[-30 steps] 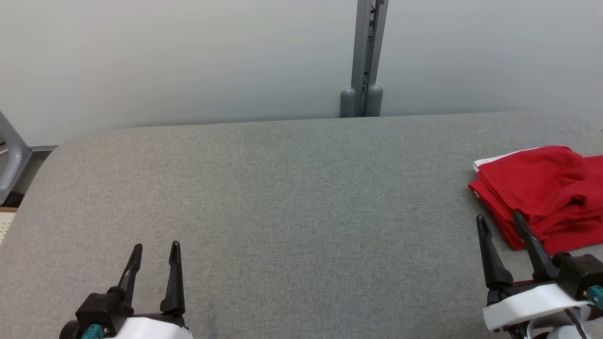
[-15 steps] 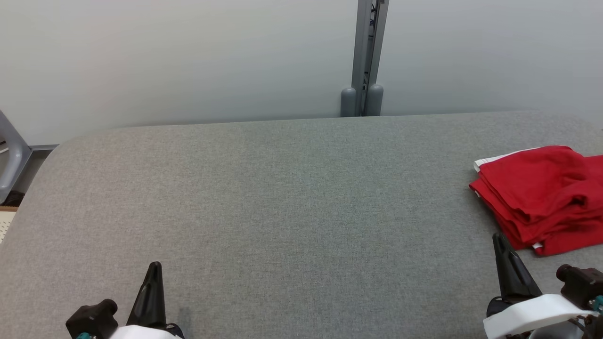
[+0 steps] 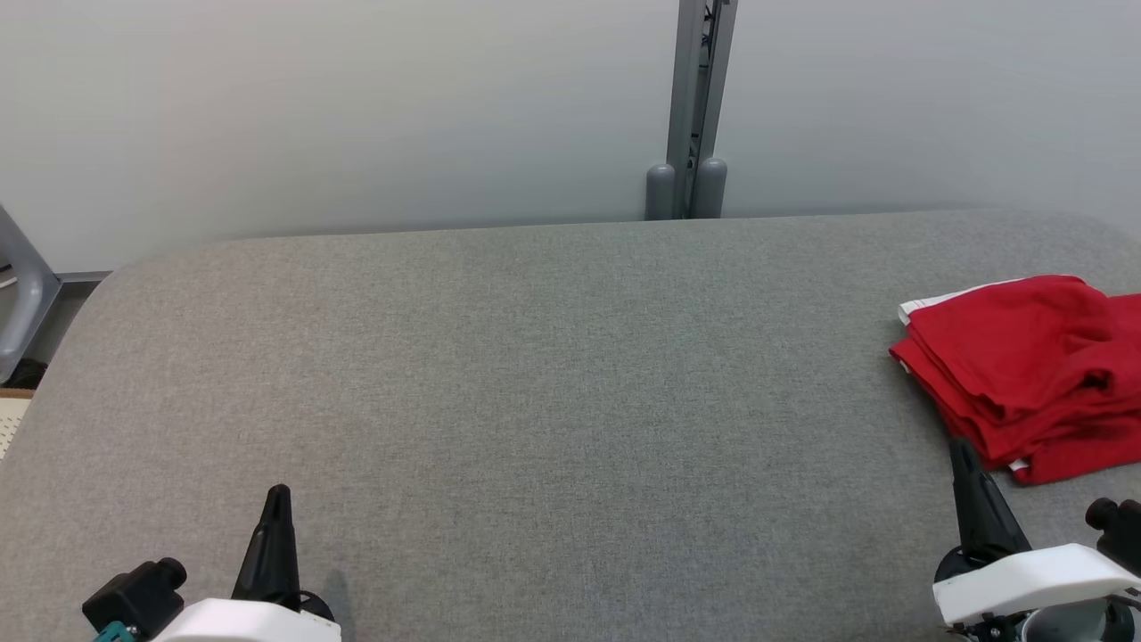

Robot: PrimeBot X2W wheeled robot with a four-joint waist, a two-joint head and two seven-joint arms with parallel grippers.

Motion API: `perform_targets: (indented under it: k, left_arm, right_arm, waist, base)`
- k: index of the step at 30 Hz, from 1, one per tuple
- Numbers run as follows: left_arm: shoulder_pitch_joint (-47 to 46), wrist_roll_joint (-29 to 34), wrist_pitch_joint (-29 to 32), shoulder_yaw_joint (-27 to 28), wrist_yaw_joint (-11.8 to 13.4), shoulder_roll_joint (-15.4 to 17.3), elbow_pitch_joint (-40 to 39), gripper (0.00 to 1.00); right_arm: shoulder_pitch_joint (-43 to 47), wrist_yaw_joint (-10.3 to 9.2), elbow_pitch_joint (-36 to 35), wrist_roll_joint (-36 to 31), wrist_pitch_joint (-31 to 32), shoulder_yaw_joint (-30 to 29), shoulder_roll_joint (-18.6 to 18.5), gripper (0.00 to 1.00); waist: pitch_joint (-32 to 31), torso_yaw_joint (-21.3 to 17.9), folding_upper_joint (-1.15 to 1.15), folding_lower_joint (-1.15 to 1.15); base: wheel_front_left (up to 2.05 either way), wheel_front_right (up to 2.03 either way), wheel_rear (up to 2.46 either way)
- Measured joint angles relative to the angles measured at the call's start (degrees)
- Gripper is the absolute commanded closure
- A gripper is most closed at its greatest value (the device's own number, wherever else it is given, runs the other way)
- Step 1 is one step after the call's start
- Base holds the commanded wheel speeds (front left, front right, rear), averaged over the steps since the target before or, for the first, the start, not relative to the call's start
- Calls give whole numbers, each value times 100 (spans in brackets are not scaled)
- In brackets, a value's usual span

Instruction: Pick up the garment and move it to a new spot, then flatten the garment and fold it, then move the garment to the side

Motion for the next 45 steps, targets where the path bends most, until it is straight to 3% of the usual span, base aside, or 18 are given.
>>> perform_targets:
  k: [45]
  left_arm:
    - [-450,-3145,853,310,-261,21,-27,100]
  right_arm:
    - [-194,-1,-66,2981,856,-474,176,100]
  waist:
    - [49,39,0,0]
  base:
    - [0,0,0]
